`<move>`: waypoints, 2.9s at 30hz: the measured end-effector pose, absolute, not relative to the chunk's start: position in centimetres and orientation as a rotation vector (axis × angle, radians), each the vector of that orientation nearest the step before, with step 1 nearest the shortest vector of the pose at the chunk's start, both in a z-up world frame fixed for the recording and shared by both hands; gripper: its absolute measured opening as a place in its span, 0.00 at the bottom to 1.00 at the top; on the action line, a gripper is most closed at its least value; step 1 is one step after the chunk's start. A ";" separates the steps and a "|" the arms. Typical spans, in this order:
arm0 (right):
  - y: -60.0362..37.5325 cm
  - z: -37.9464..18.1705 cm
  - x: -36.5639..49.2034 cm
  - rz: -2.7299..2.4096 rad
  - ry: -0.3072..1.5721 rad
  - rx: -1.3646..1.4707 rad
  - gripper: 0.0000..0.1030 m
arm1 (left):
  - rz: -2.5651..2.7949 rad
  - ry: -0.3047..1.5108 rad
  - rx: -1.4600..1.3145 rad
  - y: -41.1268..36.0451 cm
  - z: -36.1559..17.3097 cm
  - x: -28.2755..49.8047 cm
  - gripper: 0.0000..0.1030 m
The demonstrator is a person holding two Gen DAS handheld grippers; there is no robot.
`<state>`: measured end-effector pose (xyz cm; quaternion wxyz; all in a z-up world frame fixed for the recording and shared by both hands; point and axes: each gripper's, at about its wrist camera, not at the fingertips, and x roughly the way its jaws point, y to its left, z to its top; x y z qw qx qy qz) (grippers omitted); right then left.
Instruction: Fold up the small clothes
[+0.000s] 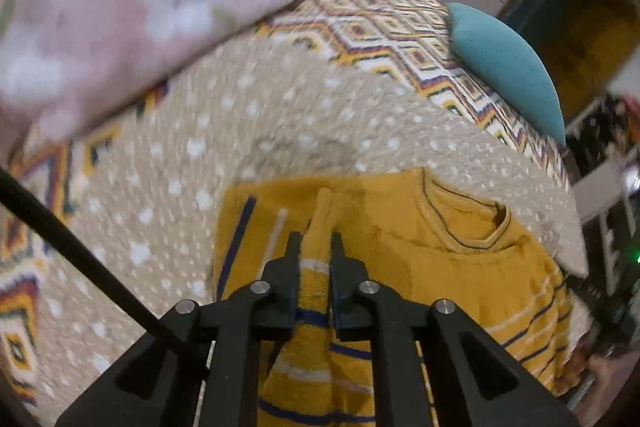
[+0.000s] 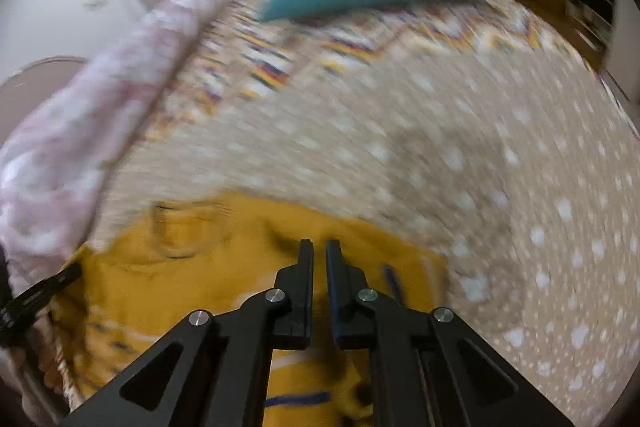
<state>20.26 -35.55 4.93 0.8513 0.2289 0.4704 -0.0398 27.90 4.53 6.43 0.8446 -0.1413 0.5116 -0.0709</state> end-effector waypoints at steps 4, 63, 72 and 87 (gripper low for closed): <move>-38.0 6.6 16.7 -0.039 0.900 0.619 0.39 | -0.184 1.021 -0.391 7.3 8.2 25.7 0.42; -33.6 -0.3 5.3 0.127 0.770 1.147 0.18 | -0.237 1.076 -0.601 8.5 2.8 15.2 0.17; -32.8 1.2 -3.9 0.181 0.799 1.109 0.10 | -0.286 1.086 -0.578 10.1 5.0 7.5 0.13; -29.8 0.3 -12.3 0.171 0.896 0.946 0.23 | -0.211 1.064 -0.473 13.3 6.2 1.6 0.20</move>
